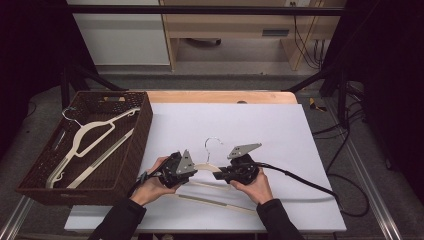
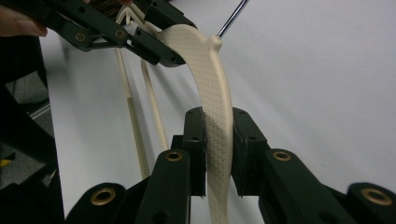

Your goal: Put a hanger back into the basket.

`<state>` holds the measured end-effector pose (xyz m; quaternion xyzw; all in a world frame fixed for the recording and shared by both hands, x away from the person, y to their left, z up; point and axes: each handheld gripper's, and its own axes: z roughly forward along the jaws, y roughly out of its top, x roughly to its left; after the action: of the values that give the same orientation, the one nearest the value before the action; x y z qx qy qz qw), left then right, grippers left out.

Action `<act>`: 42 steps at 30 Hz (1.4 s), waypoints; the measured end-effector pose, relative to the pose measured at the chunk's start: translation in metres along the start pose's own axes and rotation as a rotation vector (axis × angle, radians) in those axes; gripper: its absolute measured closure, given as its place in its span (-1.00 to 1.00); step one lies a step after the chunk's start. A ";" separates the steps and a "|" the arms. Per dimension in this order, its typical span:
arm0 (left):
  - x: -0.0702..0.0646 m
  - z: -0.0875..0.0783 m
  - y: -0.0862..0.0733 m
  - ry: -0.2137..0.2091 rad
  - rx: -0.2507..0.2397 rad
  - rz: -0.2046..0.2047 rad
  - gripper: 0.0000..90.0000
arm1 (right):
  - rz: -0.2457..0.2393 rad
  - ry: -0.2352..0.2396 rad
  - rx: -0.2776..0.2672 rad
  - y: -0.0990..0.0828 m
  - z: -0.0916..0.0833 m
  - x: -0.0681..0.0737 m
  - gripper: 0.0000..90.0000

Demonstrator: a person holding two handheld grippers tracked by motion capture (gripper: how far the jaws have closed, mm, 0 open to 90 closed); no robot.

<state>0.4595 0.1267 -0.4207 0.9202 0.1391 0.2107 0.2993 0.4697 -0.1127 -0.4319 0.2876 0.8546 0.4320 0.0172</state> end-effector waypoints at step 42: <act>-0.009 -0.042 0.016 -0.190 -0.078 -0.123 0.91 | -0.134 -0.079 -0.174 0.000 -0.065 0.022 -0.01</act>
<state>0.4335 0.1316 -0.3830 0.9133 0.1580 0.1091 0.3591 0.4339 -0.1486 -0.3863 0.2440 0.8299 0.4907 0.1046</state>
